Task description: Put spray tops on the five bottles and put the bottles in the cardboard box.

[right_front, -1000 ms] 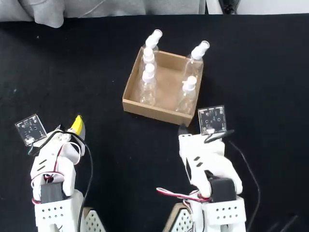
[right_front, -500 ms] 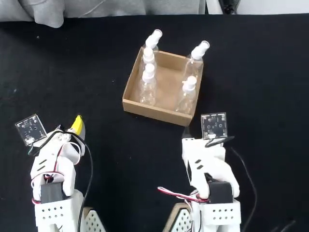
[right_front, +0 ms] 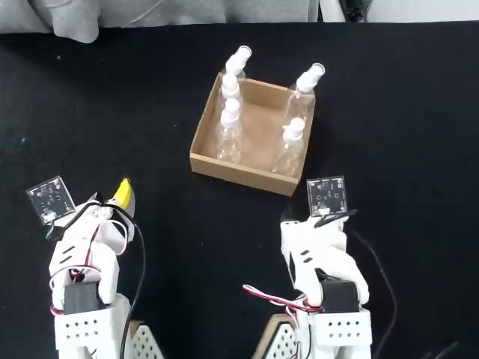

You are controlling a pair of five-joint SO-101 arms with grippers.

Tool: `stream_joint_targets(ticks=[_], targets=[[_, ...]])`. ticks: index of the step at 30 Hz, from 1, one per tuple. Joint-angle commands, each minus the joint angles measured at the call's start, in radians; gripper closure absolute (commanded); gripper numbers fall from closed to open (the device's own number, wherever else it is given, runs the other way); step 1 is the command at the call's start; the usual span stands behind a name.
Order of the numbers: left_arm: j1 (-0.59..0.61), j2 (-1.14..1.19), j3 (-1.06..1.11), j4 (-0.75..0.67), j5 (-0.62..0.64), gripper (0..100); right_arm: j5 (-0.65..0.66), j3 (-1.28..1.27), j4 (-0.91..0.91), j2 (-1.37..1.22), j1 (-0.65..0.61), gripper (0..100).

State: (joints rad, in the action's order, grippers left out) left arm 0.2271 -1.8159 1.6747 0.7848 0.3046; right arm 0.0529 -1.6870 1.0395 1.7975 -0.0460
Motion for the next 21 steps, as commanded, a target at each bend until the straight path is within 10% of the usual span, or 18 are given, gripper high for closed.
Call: stream_joint_targets(ticks=[1, 21], targets=[[-0.018, -0.005, 0.025, 0.003, 0.006, 79, 0.005, 0.005, 0.028, 0.097, 0.028, 79.6], [-0.021, -0.006, 0.025, 0.0, 0.003, 97, -0.002, 0.004, 0.16, 0.097, 0.104, 93.5]])
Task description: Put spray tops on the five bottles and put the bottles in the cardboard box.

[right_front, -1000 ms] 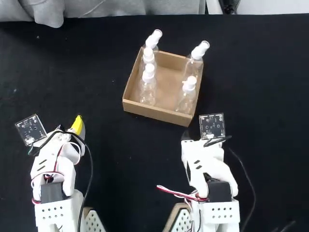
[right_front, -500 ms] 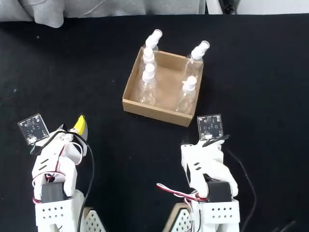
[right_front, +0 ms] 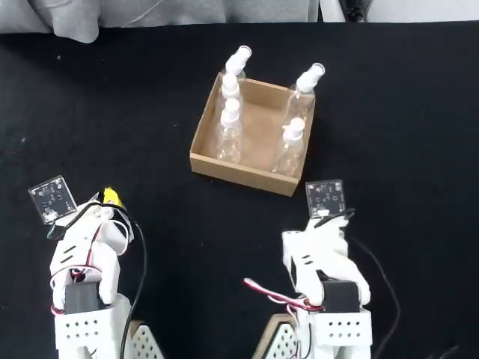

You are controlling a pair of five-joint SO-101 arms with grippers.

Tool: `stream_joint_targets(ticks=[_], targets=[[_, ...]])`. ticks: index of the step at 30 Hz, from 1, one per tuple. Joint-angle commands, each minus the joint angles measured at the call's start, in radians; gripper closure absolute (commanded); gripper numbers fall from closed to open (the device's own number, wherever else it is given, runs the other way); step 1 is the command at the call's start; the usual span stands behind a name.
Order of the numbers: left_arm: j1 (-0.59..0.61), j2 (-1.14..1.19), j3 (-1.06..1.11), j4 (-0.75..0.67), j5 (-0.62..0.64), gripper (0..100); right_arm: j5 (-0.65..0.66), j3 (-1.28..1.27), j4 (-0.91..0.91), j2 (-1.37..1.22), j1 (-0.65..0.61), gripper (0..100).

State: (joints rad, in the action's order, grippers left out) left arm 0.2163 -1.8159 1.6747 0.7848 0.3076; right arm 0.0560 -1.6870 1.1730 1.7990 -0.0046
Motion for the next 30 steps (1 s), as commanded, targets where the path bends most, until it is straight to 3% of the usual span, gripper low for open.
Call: stream_joint_targets(ticks=[1, 6, 9, 23, 27, 30], targets=[[-0.01, -0.006, 0.025, 0.0, 0.0, 97, -0.005, 0.004, 0.037, 0.096, 0.081, 93.5], [-0.01, -0.006, 0.025, 0.0, 0.002, 97, -0.003, 0.004, 0.097, 0.096, 0.112, 93.8], [-0.01, -0.006, 0.025, 0.0, 0.002, 97, -0.003, 0.004, 0.103, 0.096, 0.112, 99.2], [-0.002, -0.005, 0.025, 0.011, 0.002, 97, 0.0, 0.004, 0.104, 0.096, 0.115, 98.7], [-0.01, -0.005, 0.025, 0.112, 0.002, 97, 0.0, 0.004, 0.104, 0.096, 0.114, 98.7], [-0.004, -0.005, 0.025, 0.269, 0.002, 97, 0.0, 0.004, 0.104, 0.096, 0.114, 98.7]])
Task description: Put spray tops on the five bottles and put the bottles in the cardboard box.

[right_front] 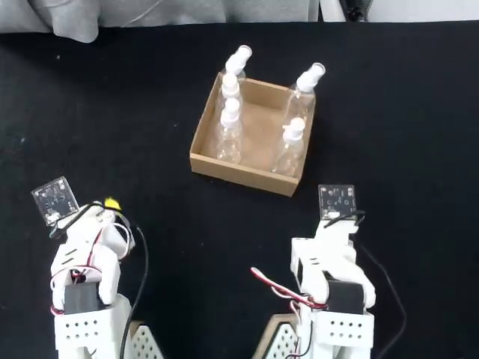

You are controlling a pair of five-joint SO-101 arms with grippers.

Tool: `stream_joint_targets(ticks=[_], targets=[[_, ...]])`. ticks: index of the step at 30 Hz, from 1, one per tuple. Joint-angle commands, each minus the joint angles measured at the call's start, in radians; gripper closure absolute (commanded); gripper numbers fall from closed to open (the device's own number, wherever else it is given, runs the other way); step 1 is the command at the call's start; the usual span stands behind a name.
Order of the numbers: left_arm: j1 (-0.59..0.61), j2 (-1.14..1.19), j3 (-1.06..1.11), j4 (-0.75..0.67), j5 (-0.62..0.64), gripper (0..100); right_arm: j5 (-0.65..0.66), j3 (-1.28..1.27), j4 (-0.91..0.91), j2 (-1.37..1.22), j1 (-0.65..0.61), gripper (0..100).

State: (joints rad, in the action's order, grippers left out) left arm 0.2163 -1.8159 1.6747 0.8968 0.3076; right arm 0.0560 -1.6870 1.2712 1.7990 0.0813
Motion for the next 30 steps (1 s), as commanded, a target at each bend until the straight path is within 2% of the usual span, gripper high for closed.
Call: stream_joint_targets(ticks=[1, 3, 6, 30], targets=[[-0.004, -0.005, 0.025, 0.232, 0.002, 97, 0.0, 0.004, 0.006, 0.096, 0.028, 98.7], [-0.004, -0.011, 0.022, 0.393, 0.002, 97, 0.0, 0.004, 0.006, 0.096, 0.028, 98.7], [-0.004, -0.006, 0.025, 0.334, 0.0, 97, 0.0, 0.004, 0.006, 0.096, 0.028, 98.7], [-0.002, -0.005, 0.025, 0.338, 0.002, 97, 0.002, 0.004, 0.008, 0.096, 0.028, 98.7]])
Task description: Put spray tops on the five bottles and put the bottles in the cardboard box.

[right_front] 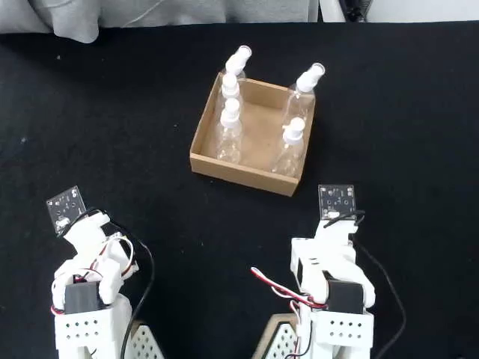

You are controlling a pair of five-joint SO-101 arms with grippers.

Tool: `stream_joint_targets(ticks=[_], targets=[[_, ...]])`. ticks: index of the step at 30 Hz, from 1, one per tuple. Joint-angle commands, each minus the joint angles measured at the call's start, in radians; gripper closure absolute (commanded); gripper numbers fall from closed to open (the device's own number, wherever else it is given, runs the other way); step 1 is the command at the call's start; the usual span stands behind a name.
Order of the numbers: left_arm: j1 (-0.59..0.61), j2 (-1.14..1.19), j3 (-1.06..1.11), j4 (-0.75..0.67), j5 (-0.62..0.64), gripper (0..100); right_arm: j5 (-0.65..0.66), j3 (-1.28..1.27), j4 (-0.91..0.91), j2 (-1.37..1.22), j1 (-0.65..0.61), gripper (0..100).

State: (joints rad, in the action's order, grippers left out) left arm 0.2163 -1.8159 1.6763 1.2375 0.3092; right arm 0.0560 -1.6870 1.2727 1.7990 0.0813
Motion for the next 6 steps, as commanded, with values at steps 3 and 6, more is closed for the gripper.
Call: stream_joint_targets(ticks=[3, 6], targets=[[-0.002, -0.005, 0.024, -0.003, 0.0, 97, 0.002, 0.004, 0.006, 0.096, 0.028, 98.7], [-0.002, -0.005, 0.024, -0.003, 0.0, 97, 0.002, 0.004, 0.006, 0.096, 0.028, 98.7]])
